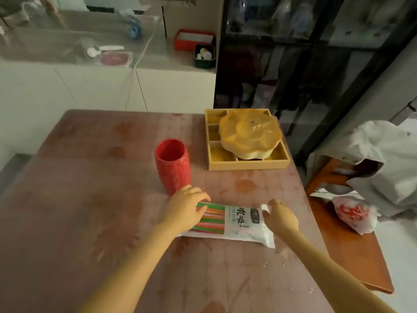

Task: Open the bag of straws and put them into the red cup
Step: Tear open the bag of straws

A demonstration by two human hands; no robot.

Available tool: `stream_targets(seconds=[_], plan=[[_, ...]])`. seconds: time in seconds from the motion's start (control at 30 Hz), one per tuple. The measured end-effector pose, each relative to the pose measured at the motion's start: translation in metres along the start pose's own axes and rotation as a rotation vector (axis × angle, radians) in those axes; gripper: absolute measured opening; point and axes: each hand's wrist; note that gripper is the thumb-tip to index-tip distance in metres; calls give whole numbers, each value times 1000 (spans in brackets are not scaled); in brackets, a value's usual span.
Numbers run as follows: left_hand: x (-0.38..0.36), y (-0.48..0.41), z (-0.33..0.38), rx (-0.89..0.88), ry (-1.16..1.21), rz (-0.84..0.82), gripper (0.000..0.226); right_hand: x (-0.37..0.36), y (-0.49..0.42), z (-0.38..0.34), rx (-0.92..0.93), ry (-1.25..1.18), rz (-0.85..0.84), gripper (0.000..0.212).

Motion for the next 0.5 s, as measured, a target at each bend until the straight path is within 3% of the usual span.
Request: stream_targets(seconds=[0.1, 0.23, 0.33, 0.5], plan=[[-23, -2, -1, 77, -41, -135, 21, -10, -5, 14, -233, -153, -120, 39], [-42, -2, -2, 160, -5, -319, 31, -20, 4, 18, -449, -618, -254, 44], [-51, 2, -1, 172, 52, -397, 35, -1, 24, 11, -336, -781, -175, 31], [-18, -5, 23, 224, 338, -345, 37, 89, 69, -27, -12, -891, -111, 16]])
Point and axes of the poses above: each hand's wrist, its own y-axis away from the middle knuckle, its own x-axis out of the back of the hand, z = x × y, and after that the axes turned 6 degrees about x, right-handed
